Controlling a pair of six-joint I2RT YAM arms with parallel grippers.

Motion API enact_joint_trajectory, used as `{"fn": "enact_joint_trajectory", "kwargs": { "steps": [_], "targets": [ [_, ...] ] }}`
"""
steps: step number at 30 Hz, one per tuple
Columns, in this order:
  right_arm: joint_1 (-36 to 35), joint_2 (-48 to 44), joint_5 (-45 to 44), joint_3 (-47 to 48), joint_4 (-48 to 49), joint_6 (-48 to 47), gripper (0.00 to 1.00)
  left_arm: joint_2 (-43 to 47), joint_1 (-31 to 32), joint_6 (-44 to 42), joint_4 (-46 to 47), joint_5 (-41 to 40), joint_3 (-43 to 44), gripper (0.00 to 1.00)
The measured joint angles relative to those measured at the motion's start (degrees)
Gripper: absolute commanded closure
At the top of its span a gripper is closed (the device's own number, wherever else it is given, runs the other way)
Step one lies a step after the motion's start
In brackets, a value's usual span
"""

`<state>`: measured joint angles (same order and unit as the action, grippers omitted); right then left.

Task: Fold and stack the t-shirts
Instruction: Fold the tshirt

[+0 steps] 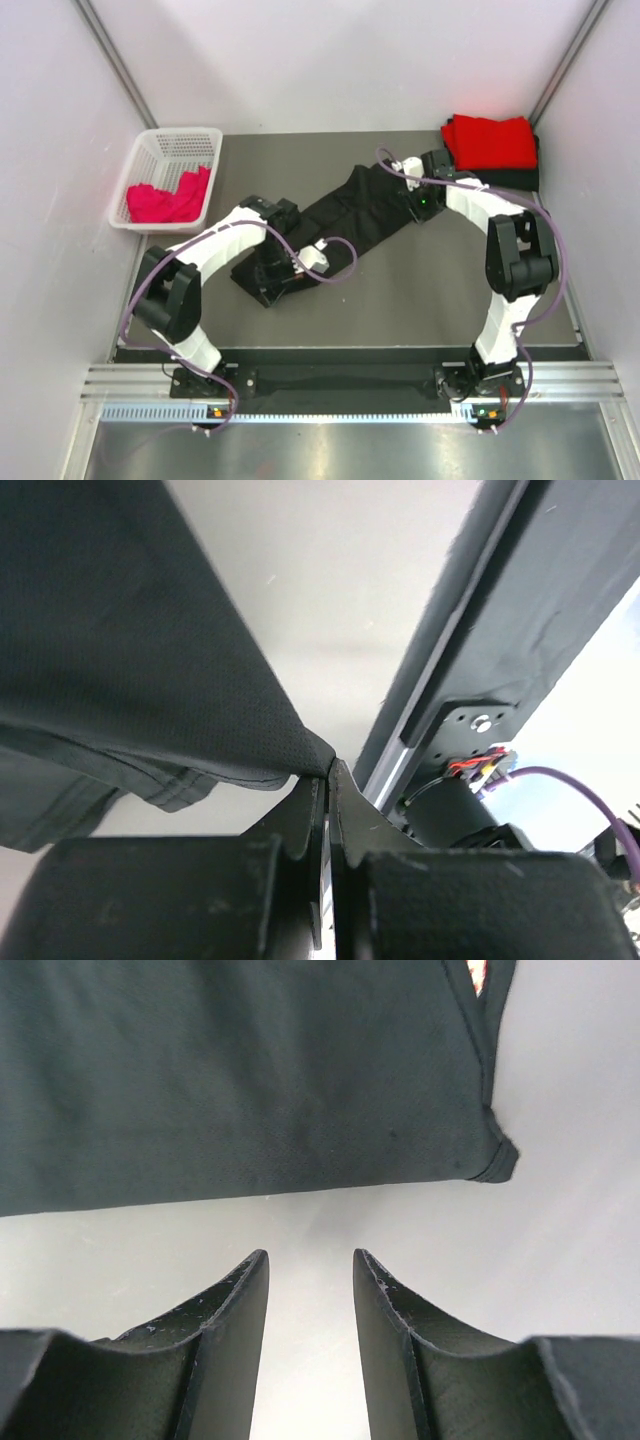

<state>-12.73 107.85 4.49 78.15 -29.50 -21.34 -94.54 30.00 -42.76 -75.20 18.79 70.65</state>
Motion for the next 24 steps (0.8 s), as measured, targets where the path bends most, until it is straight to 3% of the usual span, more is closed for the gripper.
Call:
{"fn": "enact_joint_trajectory", "kwargs": {
  "steps": [10, 24],
  "targets": [
    [0.15, 7.15, -1.49, 3.08, 1.81, -1.53, 0.60, -3.87, 12.20, 4.02, -0.09, 3.10, 2.71, 1.00],
    [0.09, 24.11, -1.29, 27.78, 3.28, -0.46, 0.59, -16.83, 21.70, 5.88, -0.24, 9.97, 10.82, 0.99]
  ]
}}
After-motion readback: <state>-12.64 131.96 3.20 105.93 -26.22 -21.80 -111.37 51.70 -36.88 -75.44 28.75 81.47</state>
